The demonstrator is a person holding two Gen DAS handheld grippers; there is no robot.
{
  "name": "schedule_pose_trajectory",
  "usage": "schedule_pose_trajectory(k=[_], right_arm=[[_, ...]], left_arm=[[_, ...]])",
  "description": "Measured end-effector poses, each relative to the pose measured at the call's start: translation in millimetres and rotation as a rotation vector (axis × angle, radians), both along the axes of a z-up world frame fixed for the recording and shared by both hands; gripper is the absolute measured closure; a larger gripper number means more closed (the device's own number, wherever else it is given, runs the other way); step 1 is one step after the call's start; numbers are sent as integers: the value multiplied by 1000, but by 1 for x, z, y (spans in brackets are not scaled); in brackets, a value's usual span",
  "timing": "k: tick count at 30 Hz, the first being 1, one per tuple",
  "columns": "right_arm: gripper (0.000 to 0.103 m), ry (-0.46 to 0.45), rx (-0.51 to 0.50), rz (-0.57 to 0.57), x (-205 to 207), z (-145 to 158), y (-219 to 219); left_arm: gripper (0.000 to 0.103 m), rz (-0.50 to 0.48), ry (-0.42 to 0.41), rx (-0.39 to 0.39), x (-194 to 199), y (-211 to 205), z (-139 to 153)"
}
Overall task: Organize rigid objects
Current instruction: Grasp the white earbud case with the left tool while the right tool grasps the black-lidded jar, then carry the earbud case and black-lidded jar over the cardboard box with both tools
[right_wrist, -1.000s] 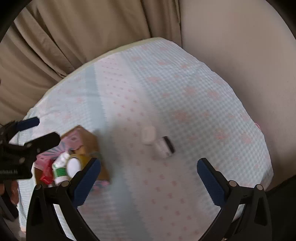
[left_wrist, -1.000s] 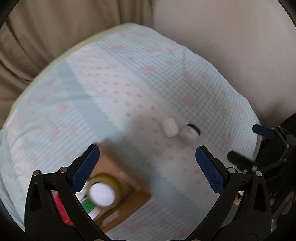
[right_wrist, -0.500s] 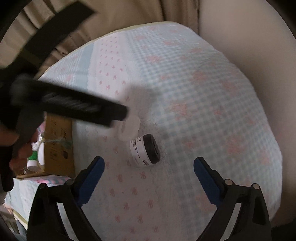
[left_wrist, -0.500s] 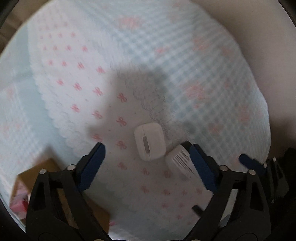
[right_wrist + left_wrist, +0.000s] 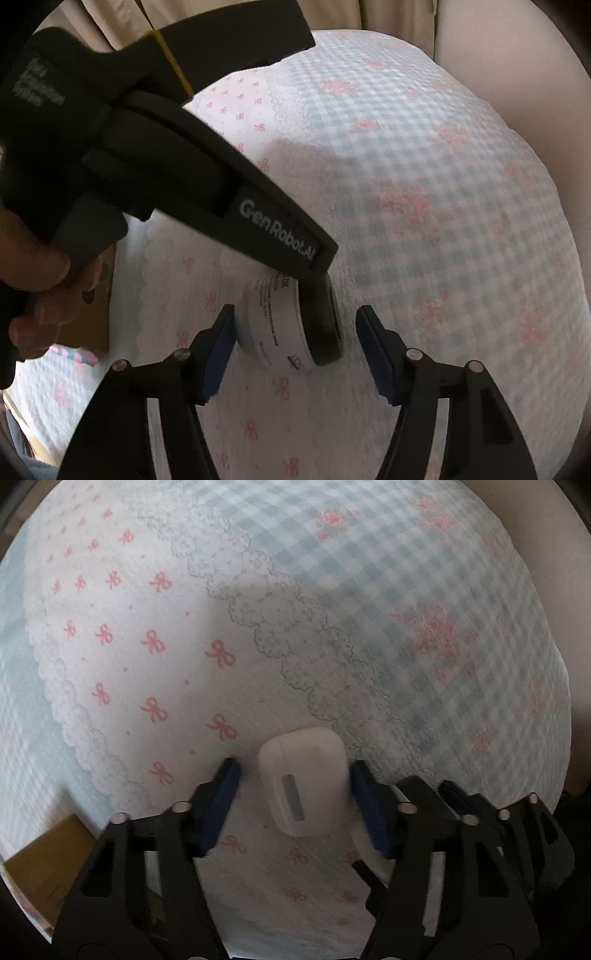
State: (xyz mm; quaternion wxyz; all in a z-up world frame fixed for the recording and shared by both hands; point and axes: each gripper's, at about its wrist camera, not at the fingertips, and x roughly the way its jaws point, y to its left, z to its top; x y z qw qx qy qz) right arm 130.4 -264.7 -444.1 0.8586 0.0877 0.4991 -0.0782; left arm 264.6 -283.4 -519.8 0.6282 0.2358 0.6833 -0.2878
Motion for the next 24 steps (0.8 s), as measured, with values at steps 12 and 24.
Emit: schedule_pose_trajectory(k=[12,24], right_arm=[[51,5,-6,13,1,5,5],[52,-8,-17,-44,-7,42,-1]], left_arm=[[59,35,24,-43,16,13,12],[59,87,-33,-132,32,13,86]])
